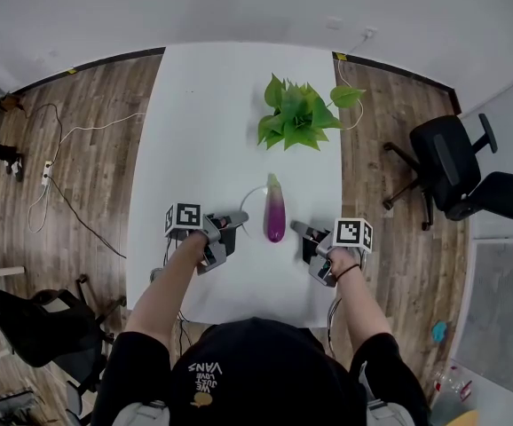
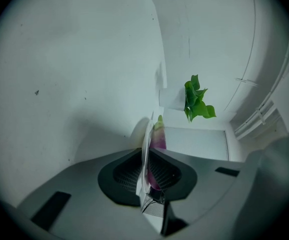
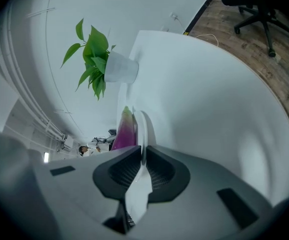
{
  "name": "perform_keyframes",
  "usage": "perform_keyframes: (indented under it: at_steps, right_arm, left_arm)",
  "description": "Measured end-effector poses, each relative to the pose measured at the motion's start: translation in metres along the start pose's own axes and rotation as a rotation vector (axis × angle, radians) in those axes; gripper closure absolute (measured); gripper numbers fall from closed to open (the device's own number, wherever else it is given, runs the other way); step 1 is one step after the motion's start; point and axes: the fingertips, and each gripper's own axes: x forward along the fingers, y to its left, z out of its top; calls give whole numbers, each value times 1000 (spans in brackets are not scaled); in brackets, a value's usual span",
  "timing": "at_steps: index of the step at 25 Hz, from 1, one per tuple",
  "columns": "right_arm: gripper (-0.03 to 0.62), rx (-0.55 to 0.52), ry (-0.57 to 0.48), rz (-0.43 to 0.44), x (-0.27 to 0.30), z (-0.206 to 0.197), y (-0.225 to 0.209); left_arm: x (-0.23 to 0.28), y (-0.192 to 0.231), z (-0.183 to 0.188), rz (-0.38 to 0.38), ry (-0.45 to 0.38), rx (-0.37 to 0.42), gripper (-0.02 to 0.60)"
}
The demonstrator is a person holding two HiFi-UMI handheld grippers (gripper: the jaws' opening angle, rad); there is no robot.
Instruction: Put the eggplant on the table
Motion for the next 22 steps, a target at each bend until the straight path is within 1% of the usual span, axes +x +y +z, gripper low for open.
perform_keyframes:
  at_steps: [1, 3, 5, 7, 11, 16, 20, 22]
  right_arm:
    - [566, 4, -5, -6, 0, 0, 0]
    - [563, 7, -12, -14, 0, 0, 0]
    - [536, 11, -12, -11, 1, 0, 2]
    - [500, 4, -6, -11, 1, -1, 4]
    - [484, -26, 9, -35, 3, -3, 5]
    - [476, -56, 2, -64, -1, -5, 5]
    - [474, -88, -4, -80, -2, -7, 8]
    - [474, -105, -2, -86, -1, -10, 10]
  left_arm:
    - [0, -1, 1, -8, -5, -8, 549]
    - [-1, -3, 1, -22, -15, -21, 511]
    - [-1, -6, 1, -28, -19, -23, 472]
    - [-2, -6, 1, -21, -18, -17, 456]
    - [-9, -3, -1, 10, -11, 9, 443]
    - [-19, 1, -3, 61, 10, 80, 410]
    - [-24, 3, -3, 94, 0, 102, 380]
    - [-27, 3, -2, 123, -8, 127, 365]
